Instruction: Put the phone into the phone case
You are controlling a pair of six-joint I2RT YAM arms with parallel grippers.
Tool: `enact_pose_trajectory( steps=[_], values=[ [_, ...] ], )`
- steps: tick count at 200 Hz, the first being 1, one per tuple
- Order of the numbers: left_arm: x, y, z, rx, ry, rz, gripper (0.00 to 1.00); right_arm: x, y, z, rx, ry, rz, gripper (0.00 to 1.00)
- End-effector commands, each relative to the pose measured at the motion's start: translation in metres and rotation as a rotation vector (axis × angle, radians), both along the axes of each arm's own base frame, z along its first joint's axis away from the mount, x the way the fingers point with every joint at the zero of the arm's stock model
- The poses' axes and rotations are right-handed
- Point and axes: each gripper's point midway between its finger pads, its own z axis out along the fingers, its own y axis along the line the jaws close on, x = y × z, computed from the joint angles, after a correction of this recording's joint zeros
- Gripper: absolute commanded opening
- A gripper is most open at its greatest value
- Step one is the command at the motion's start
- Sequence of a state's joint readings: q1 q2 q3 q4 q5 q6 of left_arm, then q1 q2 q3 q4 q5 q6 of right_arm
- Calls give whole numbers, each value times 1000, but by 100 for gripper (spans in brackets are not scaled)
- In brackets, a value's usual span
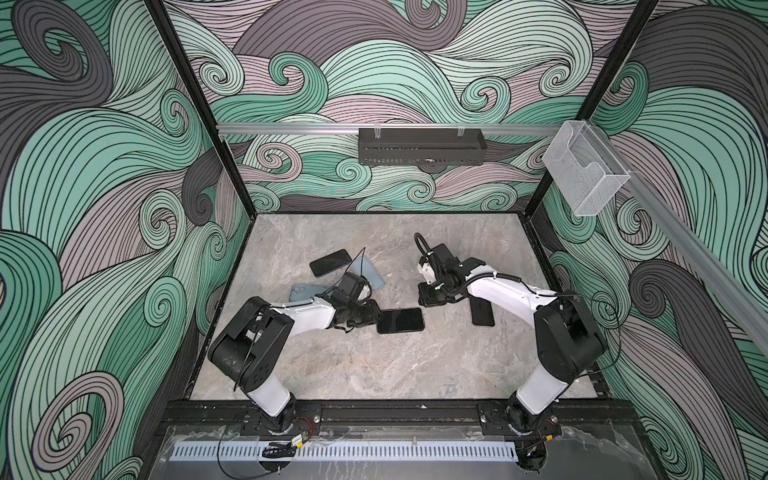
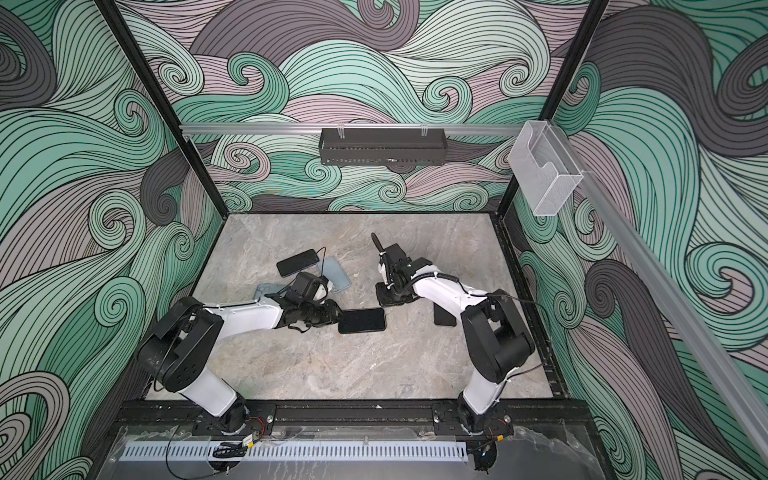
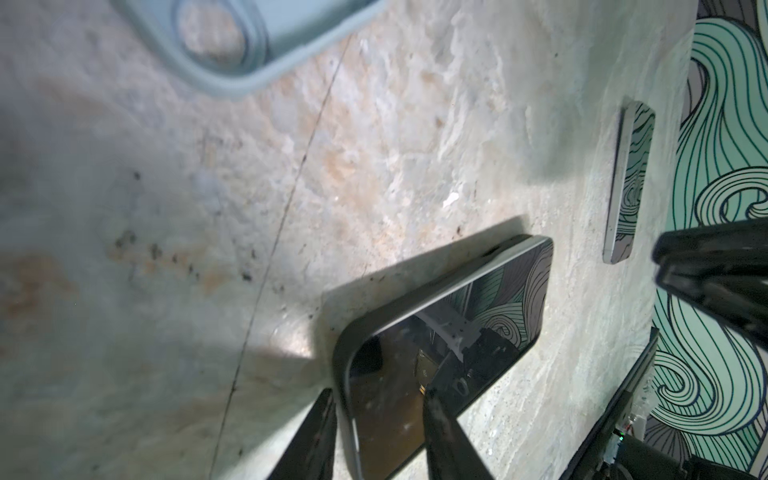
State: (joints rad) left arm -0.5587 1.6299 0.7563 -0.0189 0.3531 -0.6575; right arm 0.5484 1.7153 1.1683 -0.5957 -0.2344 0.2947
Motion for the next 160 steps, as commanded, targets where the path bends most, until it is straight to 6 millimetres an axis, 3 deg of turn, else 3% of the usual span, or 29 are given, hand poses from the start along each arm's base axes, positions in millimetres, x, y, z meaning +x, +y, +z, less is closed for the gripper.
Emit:
enact_pose_trajectory(
  steps=[1, 53, 160],
  values=[
    [6, 5, -3, 65, -2, -7, 38, -1, 10, -3, 64, 43, 39, 20],
    [10, 6, -11, 102, 17, -9, 37, -7, 0, -28, 52, 94, 21, 19],
    [4, 6, -9, 93, 39, -9, 30, -13, -7, -50, 37, 144, 14, 18]
  ],
)
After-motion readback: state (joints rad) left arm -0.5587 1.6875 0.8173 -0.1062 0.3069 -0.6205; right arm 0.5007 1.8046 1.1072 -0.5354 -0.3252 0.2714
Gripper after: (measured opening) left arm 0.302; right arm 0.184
